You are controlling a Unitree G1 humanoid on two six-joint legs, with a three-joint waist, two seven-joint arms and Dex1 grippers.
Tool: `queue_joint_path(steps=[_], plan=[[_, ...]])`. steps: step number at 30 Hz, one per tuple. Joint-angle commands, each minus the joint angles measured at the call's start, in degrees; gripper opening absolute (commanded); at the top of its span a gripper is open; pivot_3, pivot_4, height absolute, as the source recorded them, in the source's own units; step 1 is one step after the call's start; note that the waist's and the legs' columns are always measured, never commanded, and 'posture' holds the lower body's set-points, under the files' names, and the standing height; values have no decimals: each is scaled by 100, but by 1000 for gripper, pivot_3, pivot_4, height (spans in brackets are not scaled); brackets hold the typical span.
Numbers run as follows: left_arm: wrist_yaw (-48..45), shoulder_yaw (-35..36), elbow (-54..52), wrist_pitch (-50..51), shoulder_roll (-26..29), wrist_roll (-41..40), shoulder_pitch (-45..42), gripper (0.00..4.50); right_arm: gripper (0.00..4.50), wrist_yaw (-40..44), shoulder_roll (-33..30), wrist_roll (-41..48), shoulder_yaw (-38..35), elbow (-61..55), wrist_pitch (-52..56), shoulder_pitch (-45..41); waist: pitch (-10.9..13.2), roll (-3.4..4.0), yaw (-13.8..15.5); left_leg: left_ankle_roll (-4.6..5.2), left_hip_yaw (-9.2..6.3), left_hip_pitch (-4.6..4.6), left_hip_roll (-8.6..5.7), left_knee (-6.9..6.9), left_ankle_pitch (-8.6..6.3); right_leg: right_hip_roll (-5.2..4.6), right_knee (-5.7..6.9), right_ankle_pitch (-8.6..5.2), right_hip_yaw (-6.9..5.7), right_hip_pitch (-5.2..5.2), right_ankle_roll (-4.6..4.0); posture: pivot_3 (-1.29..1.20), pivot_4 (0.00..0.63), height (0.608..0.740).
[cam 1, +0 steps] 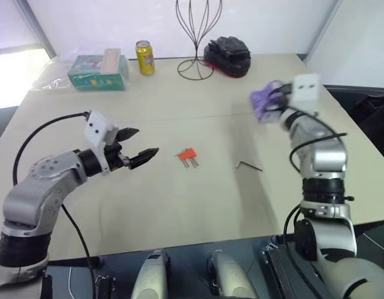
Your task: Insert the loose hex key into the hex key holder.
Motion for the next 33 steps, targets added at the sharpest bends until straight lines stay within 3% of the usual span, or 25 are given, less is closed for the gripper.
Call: queue_joint_path(steps=[1, 6, 12, 17, 20, 27, 31, 33], plan=[[-40, -89, 6, -182, -46, 94, -138, 4500, 22, -812, -193, -353, -335, -106, 103, -194, 0, 1, -9, 0, 0, 0, 0, -1, 0, 0, 0, 0, 0, 0, 0, 0, 150, 740], [-90, -193, 161, -289, -114, 187, -260, 4500, 22, -1677, -346, -585, -706, 330, 249, -420, 1, 2, -19, 0, 5, 0, -1, -1, 0, 0, 0, -1, 6, -2, -1, 0, 150, 740], [-105, -225, 186, -336, -149, 237, -273, 4500, 22, -2262, -212, -284, -1462, 911, 339, -377, 0, 3, -71, 1, 5, 0, -1, -8, 0, 2, -1, 0, 6, -4, 0, 0, 150, 740], [-114, -188, 134, -322, -145, 259, -218, 4500, 22, -2466, -40, -173, -1648, 885, 625, -244, 0, 4, -145, 1, 3, 0, -1, -10, 0, 2, 0, 0, 6, -4, 0, 0, 150, 740], [-114, -168, 118, -309, -129, 258, -199, 4500, 869, -2582, 81, -108, -1736, 728, 841, -187, 2, 9, -160, 1, 3, 2, 0, -13, 0, 4, 0, 0, 6, -5, 0, 0, 150, 740], [-137, -164, 133, -317, -111, 276, -195, 4500, 4340, -3160, 336, -378, -1696, -209, 881, -90, 3, 14, -153, 1, 2, 1, 0, -14, 0, 4, -1, 0, 6, -6, 0, 0, 150, 740], [-132, -178, 134, -312, -133, 275, -219, 4500, 4430, -2798, 134, -605, -1031, -729, 366, -61, 3, 14, -151, 1, 4, 0, -2, -14, 0, 1, -2, 0, 6, -7, 0, 0, 150, 740], [-139, -181, 144, -318, -135, 276, -224, 4500, 4430, -2145, 57, -416, -634, -795, 157, -123, 3, 14, -155, 1, 5, 1, -1, -14, 0, 2, -2, 0, 7, -7, 1, 0, 150, 740]])
